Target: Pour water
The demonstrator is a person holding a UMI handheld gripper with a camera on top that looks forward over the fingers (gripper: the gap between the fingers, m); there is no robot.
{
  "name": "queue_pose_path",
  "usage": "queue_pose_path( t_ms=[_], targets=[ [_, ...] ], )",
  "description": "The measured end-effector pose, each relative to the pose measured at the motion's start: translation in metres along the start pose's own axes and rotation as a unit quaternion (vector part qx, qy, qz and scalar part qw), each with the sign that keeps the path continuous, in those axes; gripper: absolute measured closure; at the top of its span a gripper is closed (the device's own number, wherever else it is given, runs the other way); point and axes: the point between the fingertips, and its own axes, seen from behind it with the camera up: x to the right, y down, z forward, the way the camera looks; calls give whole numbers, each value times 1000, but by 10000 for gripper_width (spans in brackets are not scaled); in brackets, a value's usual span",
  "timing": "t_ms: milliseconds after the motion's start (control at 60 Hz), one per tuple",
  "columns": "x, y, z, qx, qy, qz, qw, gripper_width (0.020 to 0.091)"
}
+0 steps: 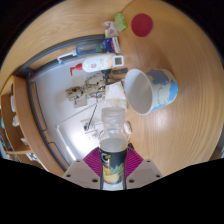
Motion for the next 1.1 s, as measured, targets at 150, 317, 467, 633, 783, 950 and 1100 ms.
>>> queue_pose_path(
  t_ms=[150,317,467,633,783,950,1100],
  targets=[
    [-9,-16,-1,6,-11,97,995,852],
    [-12,-27,-2,6,-12,182,983,851],
    [-16,-33,-4,7,-12,168,986,853],
    [-39,-39,-21,13,-3,-20,1000,853],
    [-77,-75,-54,53,34,-335,940,852],
    [-134,-154,-87,167,51,-539,824,809],
    [-124,-230,-96,233,102,-632,732,810]
  ],
)
